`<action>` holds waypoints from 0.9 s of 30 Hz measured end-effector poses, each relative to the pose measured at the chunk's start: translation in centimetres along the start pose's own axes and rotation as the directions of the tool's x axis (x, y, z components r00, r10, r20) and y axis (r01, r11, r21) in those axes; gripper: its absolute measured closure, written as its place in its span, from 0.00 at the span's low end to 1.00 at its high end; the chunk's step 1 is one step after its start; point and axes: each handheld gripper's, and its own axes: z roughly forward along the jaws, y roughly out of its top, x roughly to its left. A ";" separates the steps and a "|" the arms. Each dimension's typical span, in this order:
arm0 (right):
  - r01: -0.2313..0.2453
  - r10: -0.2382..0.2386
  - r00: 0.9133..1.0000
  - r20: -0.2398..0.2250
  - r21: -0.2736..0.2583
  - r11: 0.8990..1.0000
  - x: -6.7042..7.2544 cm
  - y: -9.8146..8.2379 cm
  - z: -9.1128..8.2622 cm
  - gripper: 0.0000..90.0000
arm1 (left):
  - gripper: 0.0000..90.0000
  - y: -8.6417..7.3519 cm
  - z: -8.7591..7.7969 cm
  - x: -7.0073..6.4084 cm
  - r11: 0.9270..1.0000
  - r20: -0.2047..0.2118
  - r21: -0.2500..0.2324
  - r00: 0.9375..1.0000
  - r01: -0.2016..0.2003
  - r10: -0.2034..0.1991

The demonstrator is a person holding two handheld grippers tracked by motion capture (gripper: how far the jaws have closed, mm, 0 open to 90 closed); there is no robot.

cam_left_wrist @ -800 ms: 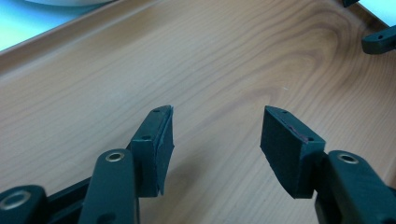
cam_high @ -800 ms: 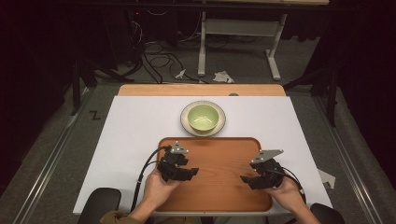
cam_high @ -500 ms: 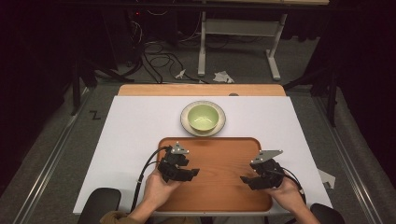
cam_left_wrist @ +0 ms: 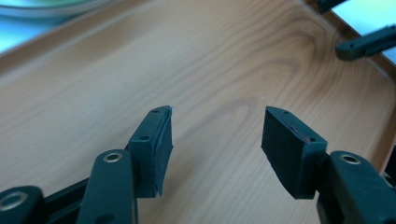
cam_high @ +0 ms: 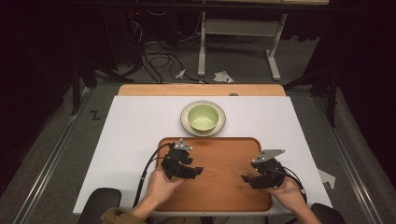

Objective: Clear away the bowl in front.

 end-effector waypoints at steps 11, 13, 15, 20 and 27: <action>0.009 -0.009 1.000 0.000 -0.006 1.000 0.0 0.0 -0.2 0.40 | 0.52 2.9 -0.1 1.5 1.000 -0.057 0.013 0.998 0.000 0.001; 0.010 -0.010 1.000 -0.005 -0.005 1.000 0.2 0.1 -0.1 0.40 | 0.52 3.4 -0.3 1.6 1.000 -0.063 0.004 0.998 0.005 -0.005; 0.027 -0.027 1.000 -0.010 0.002 1.000 0.4 0.2 0.1 0.40 | 0.51 3.8 -0.5 1.8 1.000 -0.070 0.000 0.998 0.001 -0.001; 0.022 -0.022 1.000 -0.011 0.004 1.000 0.5 0.3 0.2 0.40 | 0.49 5.0 -0.5 2.4 1.000 -0.082 -0.010 0.997 0.002 -0.002; 0.023 -0.023 1.000 -0.010 0.004 1.000 0.4 0.3 0.2 0.40 | 0.48 6.5 -0.3 3.3 1.000 -0.096 -0.004 0.995 0.005 -0.006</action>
